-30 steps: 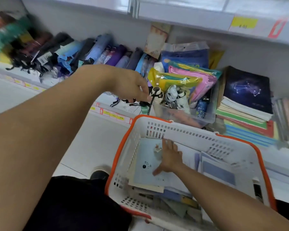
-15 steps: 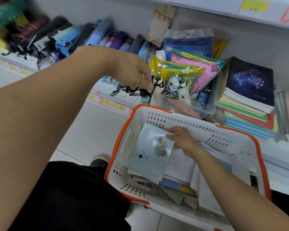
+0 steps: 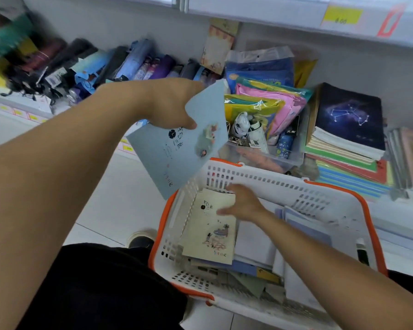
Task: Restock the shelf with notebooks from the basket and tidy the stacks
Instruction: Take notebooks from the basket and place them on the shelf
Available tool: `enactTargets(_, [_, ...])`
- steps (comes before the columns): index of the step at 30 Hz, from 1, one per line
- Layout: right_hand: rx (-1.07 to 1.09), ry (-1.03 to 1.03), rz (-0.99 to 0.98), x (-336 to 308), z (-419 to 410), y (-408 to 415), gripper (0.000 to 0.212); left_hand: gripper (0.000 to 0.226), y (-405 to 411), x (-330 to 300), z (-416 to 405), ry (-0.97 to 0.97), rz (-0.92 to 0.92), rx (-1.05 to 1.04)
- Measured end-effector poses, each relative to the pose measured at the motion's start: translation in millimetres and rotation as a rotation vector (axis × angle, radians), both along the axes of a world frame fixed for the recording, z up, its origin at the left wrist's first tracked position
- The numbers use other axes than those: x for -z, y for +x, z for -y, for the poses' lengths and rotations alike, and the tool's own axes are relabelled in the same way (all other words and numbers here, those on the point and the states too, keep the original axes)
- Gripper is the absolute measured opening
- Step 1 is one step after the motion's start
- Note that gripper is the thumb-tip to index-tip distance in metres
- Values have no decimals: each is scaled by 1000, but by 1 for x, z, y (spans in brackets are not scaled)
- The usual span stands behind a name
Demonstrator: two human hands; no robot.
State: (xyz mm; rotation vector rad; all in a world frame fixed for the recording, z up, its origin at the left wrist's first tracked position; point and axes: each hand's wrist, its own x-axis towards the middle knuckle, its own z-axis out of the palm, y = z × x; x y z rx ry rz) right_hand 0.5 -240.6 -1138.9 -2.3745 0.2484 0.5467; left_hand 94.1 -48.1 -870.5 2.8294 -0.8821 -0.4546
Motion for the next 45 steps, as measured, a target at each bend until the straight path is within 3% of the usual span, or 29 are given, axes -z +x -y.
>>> enactTargets(2, [-182, -249, -24, 32, -5, -12, 101, 72, 3, 6, -5, 12, -14, -3])
enactTargets(5, [-225, -397, 32, 46, -9, -16, 106, 99, 7, 8, -7, 17, 8, 10])
enactTargets(11, [-179, -400, 69, 47, -5, -19, 110, 78, 8, 7, -10, -13, 44, 58])
enactTargets(18, [-207, -486, -30, 48, -11, -19, 113, 72, 9, 8, -12, 4, 48, 57])
enactTargets(22, [-171, -466, -55, 49, -7, -8, 95, 70, 9, 7, -11, -23, 46, 49])
enactTargets(25, [-105, -249, -70, 41, -4, 2, 53, 55, 11, 9, -10, -26, 55, 56])
enactTargets(27, [-36, 127, -67, 20, -2, 3, 23, 44, 13, 10, -10, -14, 76, 58])
enactTargets(31, [255, 769, 57, -70, 26, -5, 21, 37, 16, 9, -13, -5, 133, 2])
enactTargets(34, [380, 1031, 242, -145, 47, -5, 21, 26, 11, 1, -8, -253, 39, -139])
enactTargets(37, [401, 1110, 394, -206, 45, 9, 15, 49, 0, -17, 0, -678, -319, -246])
enactTargets(39, [396, 1016, 545, -237, 34, 21, 15, 36, -6, -24, 4, -864, -423, -149])
enactTargets(42, [451, 776, 837, -267, 23, 36, 21, 47, -4, -27, 7, -1023, -334, -114])
enactTargets(45, [509, 453, 947, -286, 20, 31, 50, 61, 2, -32, 8, -1263, -280, -208])
